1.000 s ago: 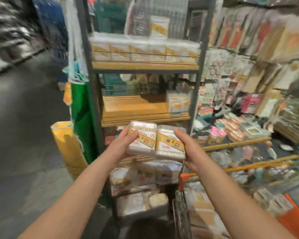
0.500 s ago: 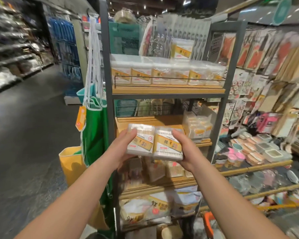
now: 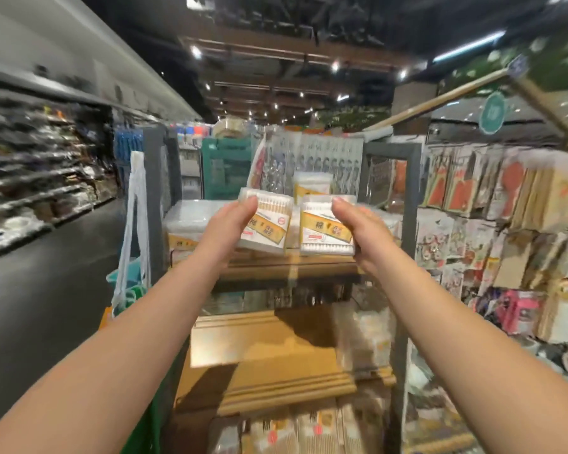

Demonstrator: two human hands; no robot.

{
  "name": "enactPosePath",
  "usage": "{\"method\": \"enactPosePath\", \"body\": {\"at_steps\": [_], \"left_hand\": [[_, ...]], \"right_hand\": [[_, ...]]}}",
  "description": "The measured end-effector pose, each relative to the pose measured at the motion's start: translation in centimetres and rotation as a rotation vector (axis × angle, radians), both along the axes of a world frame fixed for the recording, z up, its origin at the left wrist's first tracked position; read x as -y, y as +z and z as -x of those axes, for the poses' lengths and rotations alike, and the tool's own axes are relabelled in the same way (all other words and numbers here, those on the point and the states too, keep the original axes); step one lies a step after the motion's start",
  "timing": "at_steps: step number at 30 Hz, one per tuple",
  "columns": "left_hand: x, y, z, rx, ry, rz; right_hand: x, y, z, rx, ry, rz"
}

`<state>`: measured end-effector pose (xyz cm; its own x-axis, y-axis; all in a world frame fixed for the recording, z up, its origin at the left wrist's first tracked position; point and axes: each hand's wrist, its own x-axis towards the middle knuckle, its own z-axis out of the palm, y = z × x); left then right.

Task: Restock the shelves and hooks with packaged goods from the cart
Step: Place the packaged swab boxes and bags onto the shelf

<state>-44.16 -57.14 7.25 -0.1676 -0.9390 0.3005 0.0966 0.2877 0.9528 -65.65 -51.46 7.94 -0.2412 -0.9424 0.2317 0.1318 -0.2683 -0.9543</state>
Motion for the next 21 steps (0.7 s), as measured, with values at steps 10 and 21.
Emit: {"method": "enactPosePath", "body": {"at_steps": [10, 21], "left_hand": [[6.7, 3.0, 2.9, -0.072, 0.099, 0.040], [11.8, 3.7, 4.3, 0.201, 0.106, 0.036]], "right_hand": [[6.7, 4.1, 10.6, -0.197, -0.320, 0.060], [12.3, 1.9, 11.5, -0.123, -0.306, 0.026]]}}
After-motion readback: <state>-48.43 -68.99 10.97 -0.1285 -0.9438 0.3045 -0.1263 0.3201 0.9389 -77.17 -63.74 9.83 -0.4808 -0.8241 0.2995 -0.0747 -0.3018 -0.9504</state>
